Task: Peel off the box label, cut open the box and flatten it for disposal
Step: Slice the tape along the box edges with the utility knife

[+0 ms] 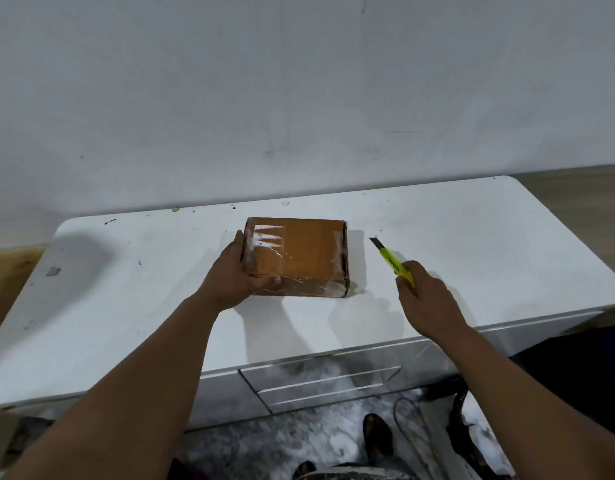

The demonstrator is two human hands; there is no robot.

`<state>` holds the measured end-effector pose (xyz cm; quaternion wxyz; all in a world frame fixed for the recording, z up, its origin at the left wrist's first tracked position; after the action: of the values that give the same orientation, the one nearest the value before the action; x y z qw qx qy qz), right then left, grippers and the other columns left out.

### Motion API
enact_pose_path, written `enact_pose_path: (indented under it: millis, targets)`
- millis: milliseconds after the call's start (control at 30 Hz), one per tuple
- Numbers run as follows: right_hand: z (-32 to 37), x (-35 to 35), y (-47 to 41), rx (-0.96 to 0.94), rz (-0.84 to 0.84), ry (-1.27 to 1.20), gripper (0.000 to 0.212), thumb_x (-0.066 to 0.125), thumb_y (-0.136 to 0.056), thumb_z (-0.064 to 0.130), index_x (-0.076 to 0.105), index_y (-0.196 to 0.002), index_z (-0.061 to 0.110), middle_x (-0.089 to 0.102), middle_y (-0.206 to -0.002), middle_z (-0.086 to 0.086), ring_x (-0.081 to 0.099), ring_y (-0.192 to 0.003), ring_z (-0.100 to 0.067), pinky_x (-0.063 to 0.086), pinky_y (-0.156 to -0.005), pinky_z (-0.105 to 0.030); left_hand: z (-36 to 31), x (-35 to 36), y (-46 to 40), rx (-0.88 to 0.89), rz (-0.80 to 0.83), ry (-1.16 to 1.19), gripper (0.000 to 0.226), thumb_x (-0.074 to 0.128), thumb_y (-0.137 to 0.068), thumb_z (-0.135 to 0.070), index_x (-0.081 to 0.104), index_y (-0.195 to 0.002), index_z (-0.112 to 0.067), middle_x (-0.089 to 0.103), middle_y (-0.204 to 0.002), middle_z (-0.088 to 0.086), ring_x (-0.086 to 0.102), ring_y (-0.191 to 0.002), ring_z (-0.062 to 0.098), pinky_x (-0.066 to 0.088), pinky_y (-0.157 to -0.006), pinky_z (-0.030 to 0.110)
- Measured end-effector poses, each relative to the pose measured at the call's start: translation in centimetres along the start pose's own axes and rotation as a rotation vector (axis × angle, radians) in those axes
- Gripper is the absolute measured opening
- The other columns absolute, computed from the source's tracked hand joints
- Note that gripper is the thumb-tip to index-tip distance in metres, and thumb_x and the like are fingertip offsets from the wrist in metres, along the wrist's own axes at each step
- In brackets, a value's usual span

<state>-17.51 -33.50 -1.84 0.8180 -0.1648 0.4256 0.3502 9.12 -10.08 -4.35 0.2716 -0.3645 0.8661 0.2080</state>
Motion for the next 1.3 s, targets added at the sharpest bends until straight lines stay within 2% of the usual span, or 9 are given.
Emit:
enact_pose_path:
  millis: [100, 267, 367, 500, 600, 733, 867, 1067, 1300]
  targets:
    - [0.8, 0.9, -1.3, -0.038, 0.063, -0.065, 0.007, 0.043, -0.099, 0.027, 0.048, -0.103, 0.025, 0.063, -0.079, -0.003, 0.059, -0.071, -0.028, 0.049, -0.065, -0.040, -0.5, -1.0, -0.3, 0.040, -0.001, -0.029, 0.102, 0.093, -0.058, -0.046, 0.044, -0.146, -0.035, 0.058, -0.131, -0.012, 0.054, -0.127, 0.012, 0.049, -0.106, 0.035]
    - [5.7, 3.2, -1.9, -0.243, 0.196, -0.126, 0.031, 0.043, -0.103, 0.025, 0.048, -0.132, 0.018, 0.056, -0.110, 0.009, 0.051, -0.091, -0.007, 0.035, -0.077, -0.022, -0.7, -2.0, -0.1, 0.013, -0.052, -0.044, 0.102, 0.092, -0.061, -0.036, 0.043, -0.151, -0.033, 0.044, -0.144, -0.005, 0.038, -0.138, 0.015, 0.038, -0.111, 0.034]
    - [8.1, 5.0, -1.5, -0.326, 0.282, -0.137, 0.021, 0.042, -0.103, 0.027, 0.050, -0.121, 0.022, 0.054, -0.074, 0.010, 0.047, -0.059, -0.004, 0.032, -0.055, -0.020, -0.1, -2.3, 0.2, -0.074, -0.123, -0.040, 0.106, 0.086, -0.074, -0.030, 0.024, -0.159, -0.016, 0.035, -0.158, 0.006, 0.026, -0.150, 0.025, 0.030, -0.118, 0.038]
    - [9.4, 6.7, -0.8, -0.357, 0.345, -0.195, 0.016, 0.041, -0.103, 0.029, 0.046, -0.118, 0.029, 0.047, -0.061, 0.006, 0.046, -0.050, -0.004, 0.030, -0.048, -0.019, -0.1, -1.8, 1.9, -0.179, -0.256, 0.032, 0.108, 0.064, -0.081, -0.046, 0.001, -0.161, -0.011, 0.010, -0.169, 0.010, 0.004, -0.157, 0.024, 0.018, -0.125, 0.044]
    - [10.2, 8.1, -0.5, -0.349, 0.436, -0.247, 0.015, 0.040, -0.103, 0.031, 0.046, -0.116, 0.028, 0.046, -0.060, 0.004, 0.043, -0.048, -0.005, 0.032, -0.052, -0.025, -0.7, -0.2, 2.6, -0.148, -0.273, 0.139, 0.132, 0.081, -0.058, -0.071, 0.011, -0.160, -0.023, 0.014, -0.165, 0.006, 0.021, -0.153, 0.023, 0.027, -0.123, 0.043]
    - [10.2, 8.9, -1.4, -0.294, 0.478, -0.348, 0.012, 0.041, -0.100, 0.039, 0.048, -0.109, 0.037, 0.065, -0.090, -0.006, 0.064, -0.079, -0.017, 0.050, -0.073, -0.042, 0.3, 1.5, 2.7, -0.178, -0.228, 0.048, 0.158, 0.075, -0.037, -0.093, -0.008, -0.159, -0.035, -0.009, -0.168, -0.009, 0.021, -0.154, 0.024, 0.028, -0.123, 0.049]
    - [8.4, 7.1, -2.9, -0.302, 0.375, -0.251, 0.010, 0.042, -0.102, 0.030, 0.051, -0.105, 0.029, 0.066, -0.079, 0.011, 0.061, -0.064, -0.014, 0.048, -0.063, -0.036, 0.8, 1.2, 2.0, -0.166, -0.178, 0.020, 0.155, 0.079, -0.040, -0.087, -0.009, -0.158, -0.040, -0.012, -0.167, -0.015, 0.027, -0.151, 0.025, 0.032, -0.120, 0.051]
    - [3.7, 4.8, -4.6, -0.245, 0.299, -0.061, 0.013, 0.044, -0.100, 0.029, 0.049, -0.112, 0.029, 0.055, -0.060, 0.001, 0.049, -0.052, -0.016, 0.038, -0.054, -0.032, 1.9, -0.2, 0.4, -0.203, -0.014, -0.058, 0.157, 0.084, -0.041, -0.072, -0.015, -0.158, -0.038, -0.018, -0.167, -0.012, 0.010, -0.156, 0.016, 0.025, -0.124, 0.047]
    - [3.4, 4.9, -3.6, -0.280, 0.313, -0.003, 0.007, 0.044, -0.099, 0.029, 0.049, -0.103, 0.032, 0.051, -0.056, 0.001, 0.049, -0.051, -0.020, 0.040, -0.054, -0.035, 1.8, -1.0, -1.0, -0.203, 0.103, -0.060, 0.141, 0.090, -0.071, -0.025, -0.021, -0.157, -0.031, -0.024, -0.165, -0.014, 0.019, -0.151, 0.012, 0.032, -0.107, 0.026]
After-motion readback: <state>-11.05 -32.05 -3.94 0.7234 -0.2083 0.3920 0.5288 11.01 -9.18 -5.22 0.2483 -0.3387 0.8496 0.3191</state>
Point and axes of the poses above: each hand's wrist, its own y-axis away from the middle knuckle, its own x-axis out of the palm, z = x × y, the point moved 9 cm from there along -y, towards the middle knuckle
